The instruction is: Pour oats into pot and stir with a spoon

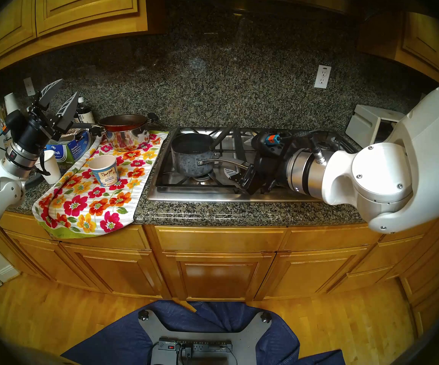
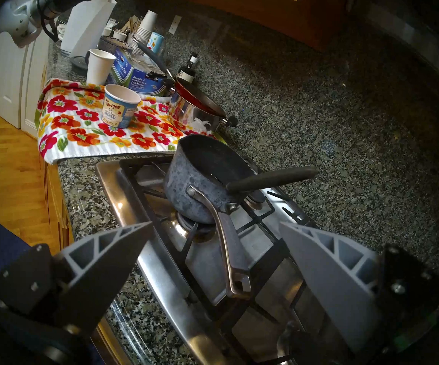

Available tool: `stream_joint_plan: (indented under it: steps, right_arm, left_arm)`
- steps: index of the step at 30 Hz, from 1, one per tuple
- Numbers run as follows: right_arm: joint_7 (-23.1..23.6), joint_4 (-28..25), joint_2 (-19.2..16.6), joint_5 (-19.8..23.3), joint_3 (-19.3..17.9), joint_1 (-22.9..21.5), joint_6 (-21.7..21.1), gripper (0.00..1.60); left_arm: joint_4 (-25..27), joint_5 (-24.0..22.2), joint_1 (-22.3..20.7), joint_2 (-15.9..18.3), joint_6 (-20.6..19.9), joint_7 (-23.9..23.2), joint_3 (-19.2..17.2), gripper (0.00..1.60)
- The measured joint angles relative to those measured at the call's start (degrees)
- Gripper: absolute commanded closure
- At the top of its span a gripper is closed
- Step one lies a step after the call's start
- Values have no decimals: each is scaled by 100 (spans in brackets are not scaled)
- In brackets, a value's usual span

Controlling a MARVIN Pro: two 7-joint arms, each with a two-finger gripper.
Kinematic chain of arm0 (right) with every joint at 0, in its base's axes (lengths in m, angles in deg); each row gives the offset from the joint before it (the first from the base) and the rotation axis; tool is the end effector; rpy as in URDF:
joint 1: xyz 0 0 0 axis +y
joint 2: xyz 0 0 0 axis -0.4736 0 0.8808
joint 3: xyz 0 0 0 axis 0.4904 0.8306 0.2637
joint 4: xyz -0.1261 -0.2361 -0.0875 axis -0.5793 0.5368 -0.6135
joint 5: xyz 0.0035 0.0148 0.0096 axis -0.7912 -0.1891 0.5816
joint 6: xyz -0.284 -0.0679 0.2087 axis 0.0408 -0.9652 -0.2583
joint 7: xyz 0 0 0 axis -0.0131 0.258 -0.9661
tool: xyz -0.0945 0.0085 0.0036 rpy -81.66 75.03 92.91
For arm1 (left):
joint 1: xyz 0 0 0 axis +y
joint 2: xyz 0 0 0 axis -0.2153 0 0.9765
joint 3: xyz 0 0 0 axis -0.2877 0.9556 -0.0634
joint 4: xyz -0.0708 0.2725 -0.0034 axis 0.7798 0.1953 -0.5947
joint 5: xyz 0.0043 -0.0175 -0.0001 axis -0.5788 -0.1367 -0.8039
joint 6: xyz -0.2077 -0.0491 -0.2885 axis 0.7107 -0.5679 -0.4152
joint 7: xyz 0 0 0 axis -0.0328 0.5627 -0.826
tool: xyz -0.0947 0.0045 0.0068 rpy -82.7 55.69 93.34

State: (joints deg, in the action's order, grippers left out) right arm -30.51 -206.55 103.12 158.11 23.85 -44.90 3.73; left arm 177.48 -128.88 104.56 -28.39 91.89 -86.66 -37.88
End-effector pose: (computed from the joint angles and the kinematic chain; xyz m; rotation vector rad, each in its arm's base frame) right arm 0.3246 0.0089 -0.1028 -2.1126 -1.3807 -1.7922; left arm 0.4187 0.2084 -0.0814 1.0472 -0.7575 2.4849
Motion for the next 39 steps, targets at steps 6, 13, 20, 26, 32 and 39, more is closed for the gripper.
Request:
stream_joint_plan:
  steps: [6, 13, 20, 26, 32, 39]
  right_arm:
    - [0, -1, 0, 0, 0, 3, 0, 0]
    - [0, -2, 0, 0, 0, 4, 0, 0]
    - [0, -2, 0, 0, 0, 5, 0, 0]
    - [0, -3, 1, 0, 0, 5, 0, 0]
    - [1, -3, 1, 0, 0, 6, 0, 0]
    - [1, -4, 1, 0, 0, 7, 0, 0]
  left_arm:
    - [-23, -22, 17, 58, -85, 108, 14, 0]
    - [-217, -4, 112, 65, -138, 137, 128, 0]
    - [-348, 40, 217, 38, -74, 101, 247, 0]
    - [-429, 221, 281, 28, -39, -11, 355, 0]
    - [-482, 352, 485, 68, -27, -19, 443, 0]
    - [-510, 327, 732, 168, -26, 106, 472, 0]
